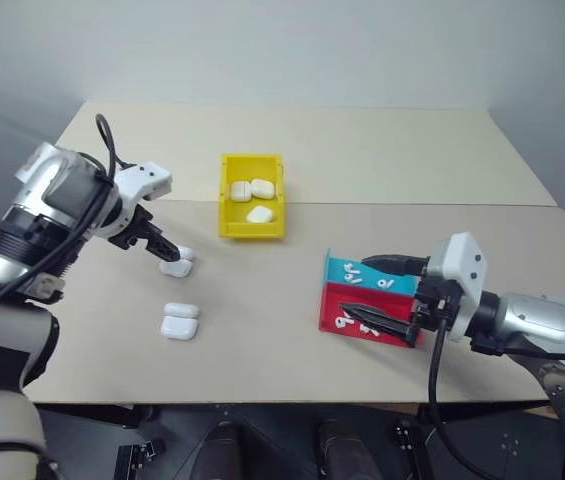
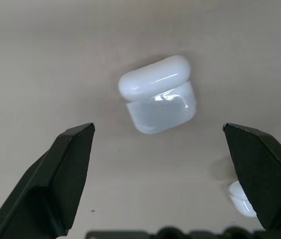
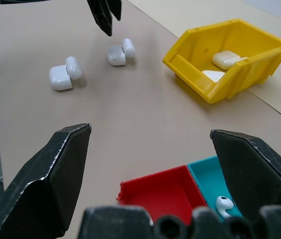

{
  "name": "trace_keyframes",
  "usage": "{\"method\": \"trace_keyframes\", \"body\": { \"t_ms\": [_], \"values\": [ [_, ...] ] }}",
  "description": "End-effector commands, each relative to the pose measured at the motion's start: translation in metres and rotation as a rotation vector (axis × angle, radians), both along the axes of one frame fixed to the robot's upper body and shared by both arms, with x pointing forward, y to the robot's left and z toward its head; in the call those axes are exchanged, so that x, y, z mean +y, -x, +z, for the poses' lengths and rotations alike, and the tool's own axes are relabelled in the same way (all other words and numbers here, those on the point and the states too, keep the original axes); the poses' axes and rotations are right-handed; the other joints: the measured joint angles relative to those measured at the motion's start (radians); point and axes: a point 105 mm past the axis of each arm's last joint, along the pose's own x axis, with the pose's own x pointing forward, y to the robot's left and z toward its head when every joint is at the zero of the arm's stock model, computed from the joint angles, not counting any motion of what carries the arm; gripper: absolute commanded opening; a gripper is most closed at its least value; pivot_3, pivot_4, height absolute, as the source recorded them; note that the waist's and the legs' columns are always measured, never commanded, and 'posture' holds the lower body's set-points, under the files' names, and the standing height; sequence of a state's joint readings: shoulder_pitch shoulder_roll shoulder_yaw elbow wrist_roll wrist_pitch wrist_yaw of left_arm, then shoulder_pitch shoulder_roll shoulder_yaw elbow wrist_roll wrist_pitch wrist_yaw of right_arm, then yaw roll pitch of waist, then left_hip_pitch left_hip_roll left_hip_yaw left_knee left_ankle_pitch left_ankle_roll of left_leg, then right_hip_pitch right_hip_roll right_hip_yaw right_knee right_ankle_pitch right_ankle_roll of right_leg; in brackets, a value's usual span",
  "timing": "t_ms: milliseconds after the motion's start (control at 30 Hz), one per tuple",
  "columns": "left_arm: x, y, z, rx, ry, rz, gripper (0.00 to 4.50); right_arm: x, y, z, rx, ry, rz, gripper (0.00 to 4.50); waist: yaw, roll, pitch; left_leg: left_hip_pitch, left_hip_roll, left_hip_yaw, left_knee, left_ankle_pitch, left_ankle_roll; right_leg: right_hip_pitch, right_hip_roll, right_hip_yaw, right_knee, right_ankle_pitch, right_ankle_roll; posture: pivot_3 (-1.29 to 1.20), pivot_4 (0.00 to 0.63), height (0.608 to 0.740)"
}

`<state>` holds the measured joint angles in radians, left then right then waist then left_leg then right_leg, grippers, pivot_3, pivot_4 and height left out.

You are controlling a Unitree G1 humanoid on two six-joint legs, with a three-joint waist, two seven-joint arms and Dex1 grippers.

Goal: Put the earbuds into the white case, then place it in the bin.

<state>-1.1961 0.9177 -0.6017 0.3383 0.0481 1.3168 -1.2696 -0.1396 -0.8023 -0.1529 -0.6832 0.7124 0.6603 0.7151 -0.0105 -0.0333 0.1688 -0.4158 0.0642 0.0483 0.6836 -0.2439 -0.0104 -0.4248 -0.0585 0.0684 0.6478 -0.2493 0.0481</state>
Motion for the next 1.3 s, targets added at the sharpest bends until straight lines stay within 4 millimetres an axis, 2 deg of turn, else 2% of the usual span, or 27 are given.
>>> {"method": "trace_keyframes", "body": {
  "t_ms": [33,133,233,400,500,667,767,900,967,1100,1300],
  "values": [
    [-0.005,0.001,0.017,-0.12,0.002,-0.05,4.5,0.004,0.004,0.006,-0.034,-0.014,0.013,4.46,0.001,0.0,0.0,0.0,0.0,0.0,0.0,0.0,0.0,0.0,0.0,0.0,0.0,0.0,0.0,0.0,0.15,0.74],
    [-0.013,0.007,0.026,-0.227,0.042,-0.136,3.86,0.005,0.005,0.005,-0.034,-0.02,0.007,4.5,0.001,0.0,0.0,0.0,0.0,0.0,0.0,0.0,0.0,0.0,0.0,0.0,0.0,0.0,0.0,0.0,0.15,0.74],
    [-0.028,0.018,0.031,-0.295,0.1,-0.266,2.93,0.005,0.005,0.006,-0.035,-0.029,0.005,4.5,-0.001,0.0,0.0,0.0,0.0,0.0,0.0,0.0,0.0,0.0,0.0,0.0,0.0,0.0,0.0,0.0,0.15,0.74],
    [-0.044,0.018,0.008,-0.287,0.072,-0.33,1.2,0.006,0.001,0.008,-0.047,-0.032,0.006,4.5,0.002,0.0,0.0,0.002,0.0,0.0,0.001,0.0,0.0,0.002,0.0,0.0,0.001,0.0,0.0,0.0,0.15,0.74],
    [-0.053,0.009,0.002,-0.32,0.052,-0.334,0.14,0.007,0.0,0.01,-0.055,-0.035,0.009,4.5,0.008,0.0,0.0,0.002,0.0,0.0,0.002,0.0,0.0,0.002,0.0,0.0,0.002,0.001,0.0,0.0,0.15,0.74],
    [-0.044,-0.018,0.016,-0.409,-0.009,-0.272,0.04,0.008,0.001,0.011,-0.057,-0.04,0.014,4.5,0.011,0.0,0.0,0.001,0.0,-0.001,0.003,0.0,0.0,0.001,0.0,0.0,0.002,0.001,0.0,0.0,0.15,0.74],
    [-0.026,-0.036,0.025,-0.435,-0.055,-0.196,0.04,0.009,0.001,0.011,-0.059,-0.047,0.01,4.5,0.01,0.0,0.0,0.001,0.0,-0.001,0.003,0.0,0.0,0.001,0.0,0.0,0.002,0.001,0.0,0.0,0.15,0.74],
    [0.005,-0.054,0.018,-0.427,-0.14,-0.101,0.04,0.011,0.002,0.011,-0.06,-0.058,0.007,4.5,0.009,0.0,0.0,0.001,-0.001,0.0,0.003,0.0,0.0,0.002,0.0,0.0,0.002,0.001,0.0,0.0,0.15,0.74],
    [0.018,-0.054,0.008,-0.397,-0.151,-0.091,0.04,0.012,0.002,0.012,-0.061,-0.064,0.005,4.5,0.009,0.0,0.0,0.001,-0.001,0.0,0.003,0.0,0.0,0.001,0.0,0.0,0.002,0.001,0.0,0.0,0.15,0.74],
    [0.035,-0.042,-0.011,-0.328,-0.102,-0.128,0.04,0.013,0.003,0.013,-0.064,-0.073,-0.003,4.5,0.007,0.0,0.0,0.0,0.0,0.0,0.003,0.0,0.0,0.001,0.0,0.0,0.001,0.001,0.0,0.0,0.15,0.74],
    [0.047,-0.032,-0.024,-0.278,-0.081,-0.14,0.04,0.014,0.005,0.014,-0.062,-0.086,-0.007,4.5,0.012,0.0,0.0,-0.001,0.0,0.0,0.003,0.0,0.0,0.001,0.0,-0.001,0.001,0.001,0.0,0.0,0.15,0.74]
  ]
}}
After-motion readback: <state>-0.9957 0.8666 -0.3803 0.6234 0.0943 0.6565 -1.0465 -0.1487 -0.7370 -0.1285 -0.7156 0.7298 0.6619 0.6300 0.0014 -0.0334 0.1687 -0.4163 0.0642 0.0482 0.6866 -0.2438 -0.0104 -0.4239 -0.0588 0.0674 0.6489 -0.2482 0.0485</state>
